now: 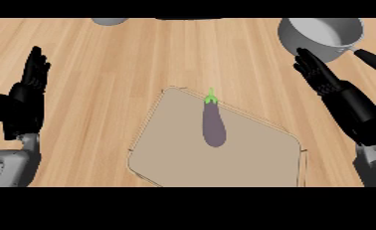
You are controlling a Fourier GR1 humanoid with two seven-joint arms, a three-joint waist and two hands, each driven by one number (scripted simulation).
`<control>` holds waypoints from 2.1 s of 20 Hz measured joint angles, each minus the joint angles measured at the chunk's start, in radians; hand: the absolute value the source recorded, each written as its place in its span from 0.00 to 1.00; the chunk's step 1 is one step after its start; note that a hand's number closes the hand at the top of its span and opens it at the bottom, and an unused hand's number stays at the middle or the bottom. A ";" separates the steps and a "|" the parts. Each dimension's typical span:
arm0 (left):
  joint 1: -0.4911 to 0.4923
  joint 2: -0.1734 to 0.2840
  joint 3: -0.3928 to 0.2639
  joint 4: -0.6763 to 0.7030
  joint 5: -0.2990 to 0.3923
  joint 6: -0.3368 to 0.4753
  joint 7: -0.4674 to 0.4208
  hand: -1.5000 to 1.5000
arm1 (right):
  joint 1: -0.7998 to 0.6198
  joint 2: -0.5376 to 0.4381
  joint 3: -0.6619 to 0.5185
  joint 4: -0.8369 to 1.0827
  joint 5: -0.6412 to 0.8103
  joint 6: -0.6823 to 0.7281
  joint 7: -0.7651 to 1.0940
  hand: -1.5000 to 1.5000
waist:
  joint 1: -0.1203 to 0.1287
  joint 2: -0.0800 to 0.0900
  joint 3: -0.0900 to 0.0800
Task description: Pick the eggplant from the tray and place it in the pot
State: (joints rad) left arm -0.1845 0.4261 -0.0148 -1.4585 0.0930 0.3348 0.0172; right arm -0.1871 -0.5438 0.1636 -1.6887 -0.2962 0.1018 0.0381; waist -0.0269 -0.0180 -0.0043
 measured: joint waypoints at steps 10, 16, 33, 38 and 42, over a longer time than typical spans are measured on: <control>-0.129 -0.117 -0.077 -0.074 0.091 -0.083 -0.013 0.50 | -0.226 0.050 0.057 0.325 -0.172 0.317 0.007 0.00 | 0.139 0.064 0.008; -0.155 -0.146 -0.082 -0.073 0.127 -0.104 -0.001 0.50 | -0.343 0.030 0.051 0.563 -0.164 0.597 -0.179 0.00 | 0.140 0.062 0.011; -0.156 -0.147 -0.056 -0.052 0.149 -0.134 0.001 0.50 | -0.706 0.029 0.265 0.802 0.197 0.789 -0.305 0.00 | 0.113 0.044 0.007; -0.145 -0.146 -0.038 -0.049 0.154 -0.136 0.000 0.50 | -0.754 0.075 0.341 0.861 0.275 0.780 -0.330 0.00 | 0.095 0.040 0.006; -0.146 -0.144 -0.028 -0.043 0.151 -0.135 0.002 0.50 | -0.763 0.115 0.400 0.896 0.324 0.768 -0.351 0.00 | 0.081 0.036 0.006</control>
State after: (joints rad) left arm -0.3308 0.2821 -0.0425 -1.5013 0.2440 0.2001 0.0195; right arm -0.9498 -0.4288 0.5635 -0.7925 0.0276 0.8698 -0.3124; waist 0.0546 0.0178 0.0016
